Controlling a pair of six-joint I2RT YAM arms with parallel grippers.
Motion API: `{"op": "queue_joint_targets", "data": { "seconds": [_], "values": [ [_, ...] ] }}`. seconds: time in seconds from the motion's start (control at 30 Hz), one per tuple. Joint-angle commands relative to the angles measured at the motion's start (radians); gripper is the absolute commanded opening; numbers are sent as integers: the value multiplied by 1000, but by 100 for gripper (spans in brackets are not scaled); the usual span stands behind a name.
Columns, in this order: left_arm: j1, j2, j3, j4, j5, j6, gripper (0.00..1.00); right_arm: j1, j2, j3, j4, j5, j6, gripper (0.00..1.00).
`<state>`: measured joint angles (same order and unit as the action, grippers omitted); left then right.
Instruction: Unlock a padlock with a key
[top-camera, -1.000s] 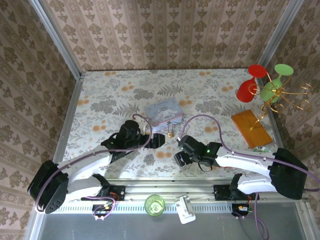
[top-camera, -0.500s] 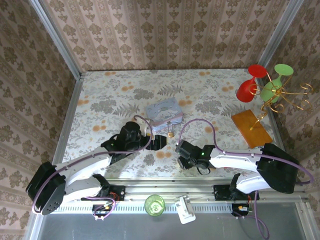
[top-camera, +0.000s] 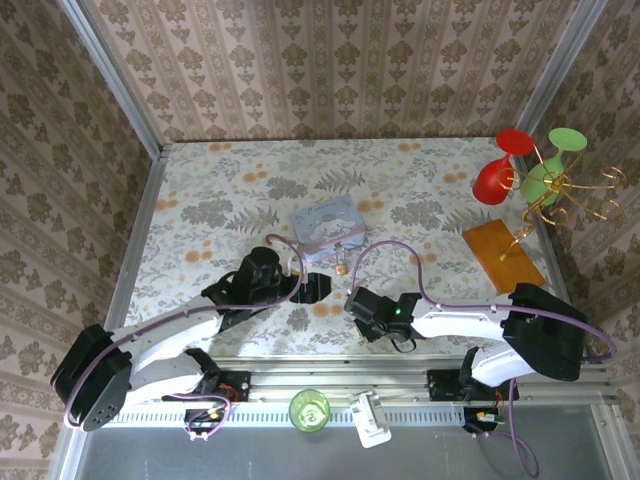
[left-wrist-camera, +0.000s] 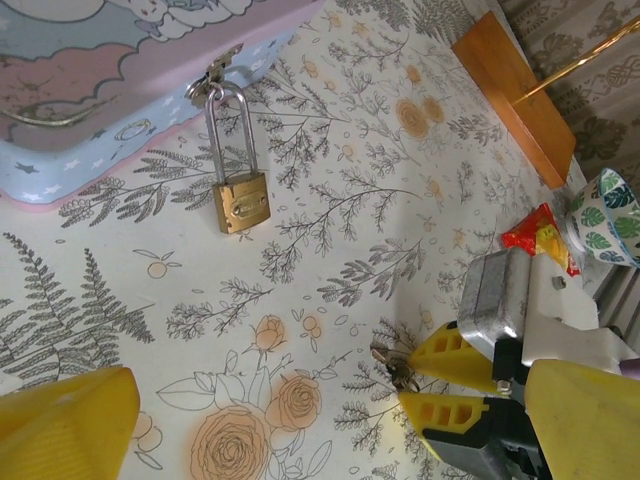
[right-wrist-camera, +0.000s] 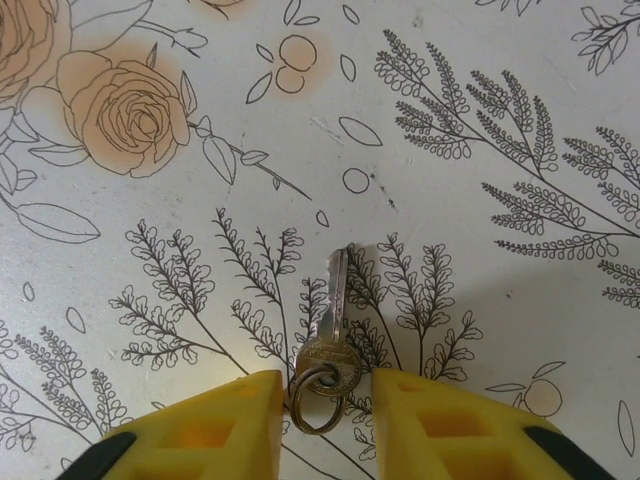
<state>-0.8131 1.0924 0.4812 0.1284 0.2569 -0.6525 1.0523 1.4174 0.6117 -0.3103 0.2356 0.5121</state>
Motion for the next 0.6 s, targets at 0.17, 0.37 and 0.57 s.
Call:
{"op": "queue_joint_targets", "data": {
  "seconds": [0.17,0.37,0.57],
  "values": [
    [-5,-35,-32,14,-25,-12,100,4,7,-49,49,8,42,0],
    [-5,-34,-26,26,-17,-22,100,-65,-125,-149,178,-76,39,0],
    [-11,-9,-58,146,-12,-111,93,-121,-303,-203,219,-153,9,0]
  ]
}}
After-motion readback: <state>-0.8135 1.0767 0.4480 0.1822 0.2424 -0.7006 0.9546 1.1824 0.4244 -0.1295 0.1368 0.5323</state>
